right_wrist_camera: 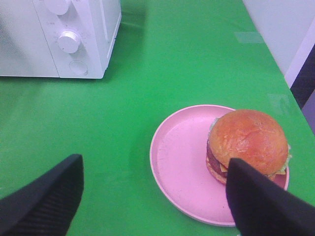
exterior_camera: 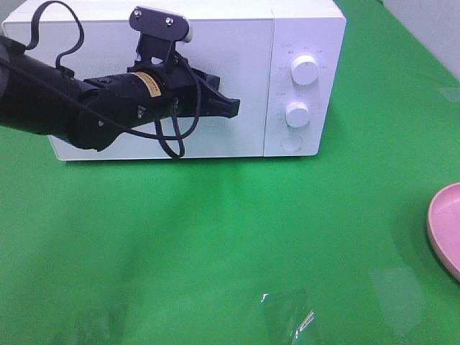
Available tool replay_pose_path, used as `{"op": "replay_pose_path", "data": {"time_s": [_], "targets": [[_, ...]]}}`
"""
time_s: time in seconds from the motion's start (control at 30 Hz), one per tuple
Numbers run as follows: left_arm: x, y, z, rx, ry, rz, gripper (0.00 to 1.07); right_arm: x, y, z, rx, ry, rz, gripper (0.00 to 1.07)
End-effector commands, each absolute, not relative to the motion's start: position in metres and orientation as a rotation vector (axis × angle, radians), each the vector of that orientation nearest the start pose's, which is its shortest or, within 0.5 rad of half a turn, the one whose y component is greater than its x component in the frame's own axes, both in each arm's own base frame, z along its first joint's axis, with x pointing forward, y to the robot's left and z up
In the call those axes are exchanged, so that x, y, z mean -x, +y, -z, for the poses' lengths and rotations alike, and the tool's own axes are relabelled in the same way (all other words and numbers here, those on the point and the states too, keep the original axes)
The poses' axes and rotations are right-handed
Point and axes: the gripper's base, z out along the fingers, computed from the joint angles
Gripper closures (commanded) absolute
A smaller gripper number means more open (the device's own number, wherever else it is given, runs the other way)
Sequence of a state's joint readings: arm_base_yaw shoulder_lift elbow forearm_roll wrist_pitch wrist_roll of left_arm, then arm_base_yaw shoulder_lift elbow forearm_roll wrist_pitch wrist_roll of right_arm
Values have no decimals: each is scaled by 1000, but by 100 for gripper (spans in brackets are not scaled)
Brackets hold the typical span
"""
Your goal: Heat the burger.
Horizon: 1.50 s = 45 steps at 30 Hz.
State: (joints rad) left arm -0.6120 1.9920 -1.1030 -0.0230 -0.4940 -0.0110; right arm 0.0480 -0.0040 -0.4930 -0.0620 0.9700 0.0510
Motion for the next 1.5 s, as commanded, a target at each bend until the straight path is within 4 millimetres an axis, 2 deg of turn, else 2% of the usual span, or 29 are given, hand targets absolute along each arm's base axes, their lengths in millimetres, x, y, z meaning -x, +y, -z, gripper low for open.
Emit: {"op": "replay_pose_path", "data": {"time_s": [0.03,0.33,0.37,0.4,0.43,0.47,0.5,0.53,0.57,0.6,0.63,0.67,0.7,0.73,0.8,0.87,0.97,1.3,1.47,1.5], "targets": [[-366,-235,-191,-384,1766,434,107,5,-5,-283,2,1922,15,32],[-335,-252,-200,-539,1917,449,107,5,-5,-283,2,1922,15,32],[-325,-256,-202,-618,1955,438,97,5,-5,-283,2,1922,15,32],[-325,-256,-202,-618,1955,438,97,5,-5,-283,2,1922,15,32],[-316,-259,-204,-676,1994,430,81,5,-5,-283,2,1922,15,32],[-316,-259,-204,-676,1994,430,81,5,-5,-283,2,1922,15,32],[-306,-262,-206,-721,2045,426,63,5,-5,-283,2,1922,14,32],[-306,-262,-206,-721,2045,426,63,5,-5,-283,2,1922,14,32],[-297,-265,-207,-762,2098,422,41,5,-5,-283,2,1922,14,32],[-297,-265,-207,-762,2098,422,41,5,-5,-283,2,1922,14,32],[-287,-266,-207,-807,2158,413,25,5,-5,-283,2,1922,14,32],[-287,-266,-207,-807,2158,413,25,5,-5,-283,2,1922,14,32],[-278,-269,-206,-853,2209,404,15,5,-5,-283,2,1922,15,32],[-278,-269,-206,-853,2209,404,15,5,-5,-283,2,1922,15,32],[-258,-268,-204,-955,2340,364,13,5,-5,-283,2,1922,15,32],[-251,-266,-205,-988,2397,347,13,5,-5,-283,2,1922,15,32],[-248,-265,-205,-996,2420,341,13,5,-5,-283,2,1922,15,32],[-217,-234,-214,-1119,2769,194,13,5,-5,-283,2,1922,15,32],[-222,-218,-221,-1052,2845,192,13,5,-5,-283,2,1922,15,32],[-227,-206,-225,-1005,2887,197,13,5,-5,-283,2,1922,15,32]]}}
